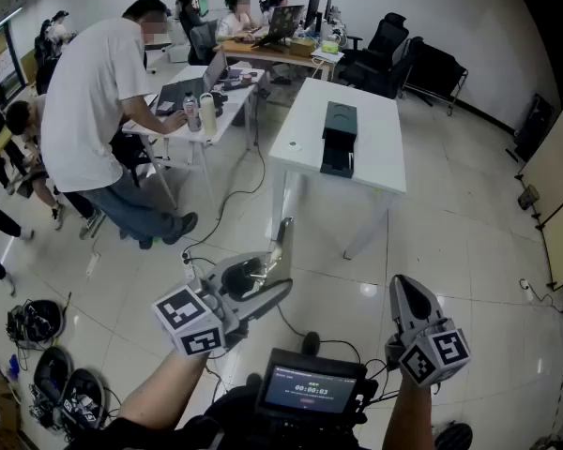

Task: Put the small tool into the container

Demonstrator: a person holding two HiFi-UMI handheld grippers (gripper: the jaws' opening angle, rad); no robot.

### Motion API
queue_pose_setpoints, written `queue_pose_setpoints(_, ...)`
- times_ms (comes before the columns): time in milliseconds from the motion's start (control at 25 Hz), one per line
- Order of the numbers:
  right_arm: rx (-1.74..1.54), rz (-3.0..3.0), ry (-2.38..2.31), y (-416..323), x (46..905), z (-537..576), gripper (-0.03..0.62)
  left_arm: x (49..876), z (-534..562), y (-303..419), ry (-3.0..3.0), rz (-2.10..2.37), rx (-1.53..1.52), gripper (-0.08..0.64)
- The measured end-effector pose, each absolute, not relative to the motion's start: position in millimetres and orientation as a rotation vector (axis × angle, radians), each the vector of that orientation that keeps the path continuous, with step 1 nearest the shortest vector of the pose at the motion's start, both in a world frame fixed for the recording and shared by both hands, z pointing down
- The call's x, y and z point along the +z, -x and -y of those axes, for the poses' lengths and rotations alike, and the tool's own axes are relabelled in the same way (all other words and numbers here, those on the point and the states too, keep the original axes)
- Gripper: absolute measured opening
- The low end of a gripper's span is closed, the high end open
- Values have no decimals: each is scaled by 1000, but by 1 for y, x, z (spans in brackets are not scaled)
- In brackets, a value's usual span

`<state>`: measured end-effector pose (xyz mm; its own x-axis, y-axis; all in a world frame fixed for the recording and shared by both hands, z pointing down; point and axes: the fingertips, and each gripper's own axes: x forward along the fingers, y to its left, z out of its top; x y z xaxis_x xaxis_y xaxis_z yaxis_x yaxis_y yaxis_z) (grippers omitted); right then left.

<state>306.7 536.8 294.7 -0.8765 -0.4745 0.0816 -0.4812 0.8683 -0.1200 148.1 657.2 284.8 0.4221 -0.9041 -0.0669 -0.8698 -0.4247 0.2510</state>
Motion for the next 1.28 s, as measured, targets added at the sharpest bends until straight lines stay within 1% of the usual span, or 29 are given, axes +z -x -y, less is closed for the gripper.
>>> queue_pose_setpoints(160, 224, 2993, -777, -302, 305, -490, 11, 292, -610, -140, -2496, 1582, -270, 249)
queue_pose_setpoints(320, 229, 3009, -771, -295, 288, -401, 11, 273, -524, -132, -2491, 1597, -247, 249)
queue_pose_setpoints(600, 250, 3080, -712, -302, 262, -257, 11, 240, -385, -143, -2504, 1621, -251, 249)
queue_pose_setpoints(920, 266, 3079, -623, -265, 280, -123, 11, 252, -253, -109, -2448, 1689, -265, 249)
queue_pose_setpoints(1040, 329, 3097, -595, -246, 279, -98, 11, 252, -225, -96, -2431, 1676, -292, 249)
queue_pose_setpoints(1280, 361, 3078, -591, -196, 293, -55, 11, 266, -172, -51, -2439, 1655, -245, 249)
